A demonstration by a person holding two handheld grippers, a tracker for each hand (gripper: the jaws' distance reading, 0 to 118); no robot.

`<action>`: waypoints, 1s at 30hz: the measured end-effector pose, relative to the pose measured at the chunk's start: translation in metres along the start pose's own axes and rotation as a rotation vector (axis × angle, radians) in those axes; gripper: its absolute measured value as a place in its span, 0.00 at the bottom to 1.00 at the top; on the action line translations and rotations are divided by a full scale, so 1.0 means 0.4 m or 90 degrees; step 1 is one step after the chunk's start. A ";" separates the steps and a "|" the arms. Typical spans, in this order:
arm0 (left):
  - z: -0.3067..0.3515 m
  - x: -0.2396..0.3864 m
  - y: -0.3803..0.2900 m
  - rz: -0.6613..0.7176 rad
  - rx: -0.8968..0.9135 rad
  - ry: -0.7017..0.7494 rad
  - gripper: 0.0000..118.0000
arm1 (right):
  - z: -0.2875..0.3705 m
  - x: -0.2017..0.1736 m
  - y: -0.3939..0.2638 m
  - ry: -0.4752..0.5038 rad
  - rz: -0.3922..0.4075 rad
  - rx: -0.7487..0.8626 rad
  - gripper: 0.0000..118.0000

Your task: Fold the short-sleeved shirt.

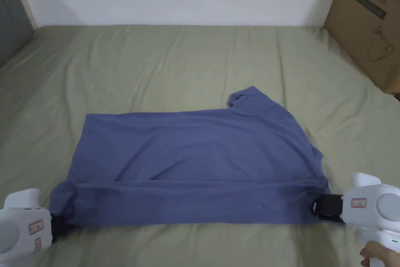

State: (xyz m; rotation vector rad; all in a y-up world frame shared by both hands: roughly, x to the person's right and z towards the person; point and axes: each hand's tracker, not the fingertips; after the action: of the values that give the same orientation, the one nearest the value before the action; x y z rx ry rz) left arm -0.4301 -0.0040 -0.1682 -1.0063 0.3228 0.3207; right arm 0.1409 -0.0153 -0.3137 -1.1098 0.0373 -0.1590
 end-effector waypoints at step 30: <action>0.103 -0.017 -0.105 -0.092 -0.033 0.020 0.84 | 0.187 0.083 -0.173 -0.027 -0.020 0.008 0.61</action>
State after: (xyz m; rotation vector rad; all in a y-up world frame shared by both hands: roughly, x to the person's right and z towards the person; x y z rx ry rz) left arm -0.4145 0.0099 -0.1128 -1.0812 0.2696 0.1838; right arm 0.1742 0.0161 -0.2168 -1.1009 -0.0199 -0.1638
